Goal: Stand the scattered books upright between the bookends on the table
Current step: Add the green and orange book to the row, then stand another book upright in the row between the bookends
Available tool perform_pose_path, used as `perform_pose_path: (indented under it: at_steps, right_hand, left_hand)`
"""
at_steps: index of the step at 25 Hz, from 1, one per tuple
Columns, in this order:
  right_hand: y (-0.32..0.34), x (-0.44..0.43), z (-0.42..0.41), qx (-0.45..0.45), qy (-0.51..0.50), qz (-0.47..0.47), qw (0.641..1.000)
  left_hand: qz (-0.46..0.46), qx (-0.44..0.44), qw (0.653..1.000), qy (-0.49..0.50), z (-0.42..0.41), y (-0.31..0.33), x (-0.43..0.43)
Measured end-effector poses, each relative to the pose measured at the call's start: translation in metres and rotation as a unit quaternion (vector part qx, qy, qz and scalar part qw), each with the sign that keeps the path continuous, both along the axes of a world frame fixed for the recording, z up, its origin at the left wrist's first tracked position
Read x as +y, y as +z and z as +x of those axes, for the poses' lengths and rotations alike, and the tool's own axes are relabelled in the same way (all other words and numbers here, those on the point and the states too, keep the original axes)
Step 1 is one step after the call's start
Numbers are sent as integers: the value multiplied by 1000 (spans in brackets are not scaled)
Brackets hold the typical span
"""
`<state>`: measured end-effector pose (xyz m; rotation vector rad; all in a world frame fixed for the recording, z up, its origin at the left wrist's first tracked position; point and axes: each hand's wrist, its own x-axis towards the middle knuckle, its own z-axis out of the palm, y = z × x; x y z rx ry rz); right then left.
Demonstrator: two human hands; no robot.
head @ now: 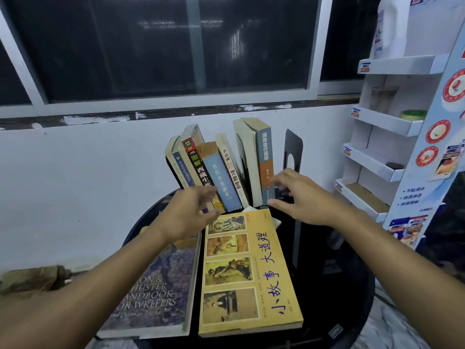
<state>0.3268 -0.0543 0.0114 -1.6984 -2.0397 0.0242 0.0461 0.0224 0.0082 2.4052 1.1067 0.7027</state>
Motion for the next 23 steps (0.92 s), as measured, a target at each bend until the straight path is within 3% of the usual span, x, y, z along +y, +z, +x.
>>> perform_pose_path:
  at_steps: [9, 23]
  right_hand:
    - [-47, -29, -15, 8, -31, -124, 992]
    - [-67, -44, -18, 68, -37, -135, 988]
  left_hand:
    - [8, 161, 987, -1, -17, -36, -36]
    - [-3, 143, 990, -3, -5, -46, -40]
